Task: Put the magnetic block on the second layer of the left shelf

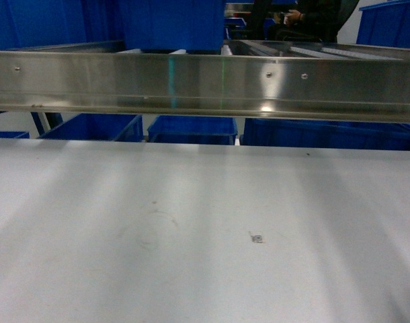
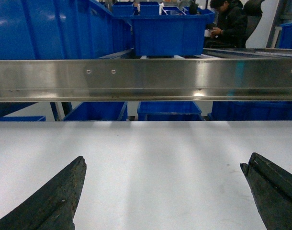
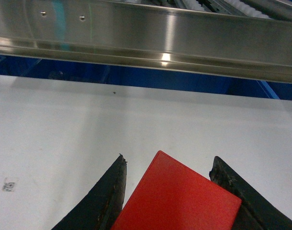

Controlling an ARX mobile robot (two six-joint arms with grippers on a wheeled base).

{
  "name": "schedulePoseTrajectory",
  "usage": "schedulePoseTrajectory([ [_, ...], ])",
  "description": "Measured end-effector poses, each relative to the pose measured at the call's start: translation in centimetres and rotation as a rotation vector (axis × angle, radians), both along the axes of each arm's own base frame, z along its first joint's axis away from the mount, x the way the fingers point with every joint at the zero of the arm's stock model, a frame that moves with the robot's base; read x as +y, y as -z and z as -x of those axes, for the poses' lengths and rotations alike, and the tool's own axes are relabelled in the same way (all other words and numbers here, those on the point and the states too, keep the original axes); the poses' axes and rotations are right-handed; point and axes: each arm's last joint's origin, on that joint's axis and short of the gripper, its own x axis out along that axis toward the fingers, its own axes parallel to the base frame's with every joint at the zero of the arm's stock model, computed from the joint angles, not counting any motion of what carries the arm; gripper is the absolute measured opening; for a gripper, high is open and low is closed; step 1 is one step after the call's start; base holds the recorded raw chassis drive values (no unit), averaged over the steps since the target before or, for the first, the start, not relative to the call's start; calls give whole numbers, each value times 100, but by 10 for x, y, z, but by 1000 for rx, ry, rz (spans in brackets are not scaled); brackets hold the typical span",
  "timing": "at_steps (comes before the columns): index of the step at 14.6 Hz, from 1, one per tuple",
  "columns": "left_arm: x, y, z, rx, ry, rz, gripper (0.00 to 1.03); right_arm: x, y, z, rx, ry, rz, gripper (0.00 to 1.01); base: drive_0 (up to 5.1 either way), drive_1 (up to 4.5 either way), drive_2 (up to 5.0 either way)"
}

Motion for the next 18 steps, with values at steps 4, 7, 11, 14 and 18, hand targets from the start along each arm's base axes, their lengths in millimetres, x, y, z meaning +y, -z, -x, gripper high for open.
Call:
schedulePoseTrajectory([
  [4, 0, 0, 0, 0, 0, 0, 98, 0, 0, 0, 0, -1, 0, 46, -513, 233, 233],
  [7, 0, 0, 0, -1, 0, 0, 98, 0, 0, 0, 0, -2, 0, 46, -511, 235, 235],
  [11, 0, 0, 0, 1, 0, 0, 98, 0, 0, 0, 0, -1, 0, 46, -502, 244, 244],
  [14, 0, 0, 0, 2, 0, 0, 98, 0, 0, 0, -2, -1, -1, 46, -489, 257, 257],
  [18, 0, 0, 0, 0, 0, 0, 98, 0, 0, 0, 1, -3, -1, 46, -496, 250, 250],
])
